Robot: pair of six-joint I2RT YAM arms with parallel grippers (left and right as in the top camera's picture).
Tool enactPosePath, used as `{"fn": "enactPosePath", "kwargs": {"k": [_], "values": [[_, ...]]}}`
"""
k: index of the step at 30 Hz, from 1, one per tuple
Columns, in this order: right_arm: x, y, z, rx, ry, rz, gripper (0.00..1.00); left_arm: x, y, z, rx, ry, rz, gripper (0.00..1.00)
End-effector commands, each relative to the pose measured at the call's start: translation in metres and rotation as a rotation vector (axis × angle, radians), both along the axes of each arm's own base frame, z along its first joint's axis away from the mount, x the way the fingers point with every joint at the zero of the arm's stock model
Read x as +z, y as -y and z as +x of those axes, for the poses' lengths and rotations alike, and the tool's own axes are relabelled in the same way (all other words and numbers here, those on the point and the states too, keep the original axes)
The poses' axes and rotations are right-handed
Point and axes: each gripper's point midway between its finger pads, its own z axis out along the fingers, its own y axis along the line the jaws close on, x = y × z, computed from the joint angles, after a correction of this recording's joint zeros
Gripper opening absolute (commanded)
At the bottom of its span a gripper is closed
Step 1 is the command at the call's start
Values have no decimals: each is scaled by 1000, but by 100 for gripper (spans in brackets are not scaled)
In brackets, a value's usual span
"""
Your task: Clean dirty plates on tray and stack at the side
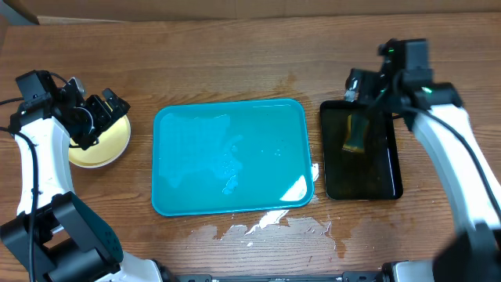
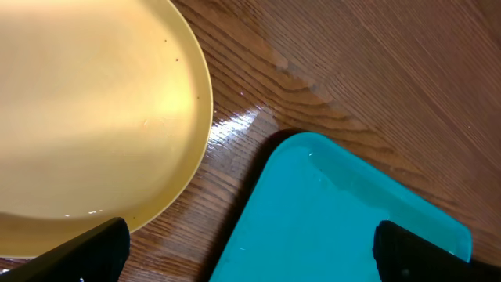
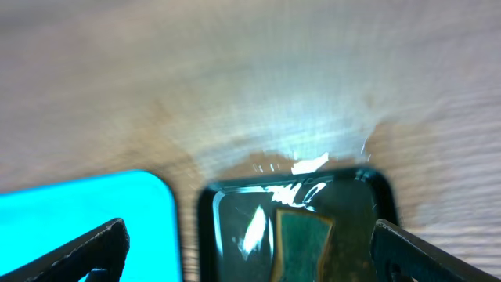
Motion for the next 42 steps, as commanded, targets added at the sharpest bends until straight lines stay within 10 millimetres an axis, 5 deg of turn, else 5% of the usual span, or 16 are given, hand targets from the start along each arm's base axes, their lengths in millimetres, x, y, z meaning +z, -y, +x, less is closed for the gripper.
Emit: {"fn": "enactPosePath", "kwargs": {"k": [1,9,16,22,26,30,36,42], "values": [[55,4,-14,-9,141,6,100,7,0,-1,-15,18,25,100],[146,7,-62,-9,389,24,100,7,0,-1,-15,18,25,100],[215,17,-128,-37,612,22,100,7,0,-1,-15,18,25,100],[237,30,-191,-66,746,-31,100,7,0,-1,-15,18,25,100],[230,35,-217,-85,852,-34,100,7,0,-1,-15,18,25,100],[198,37,-231,-93,920,-29,100,7,0,-1,-15,18,25,100],[137,30,-222,-49,1028,-9,100,7,0,-1,-15,18,25,100],[103,37,-205,-106,1158,109,100,7,0,-1,-15,18,25,100]]}}
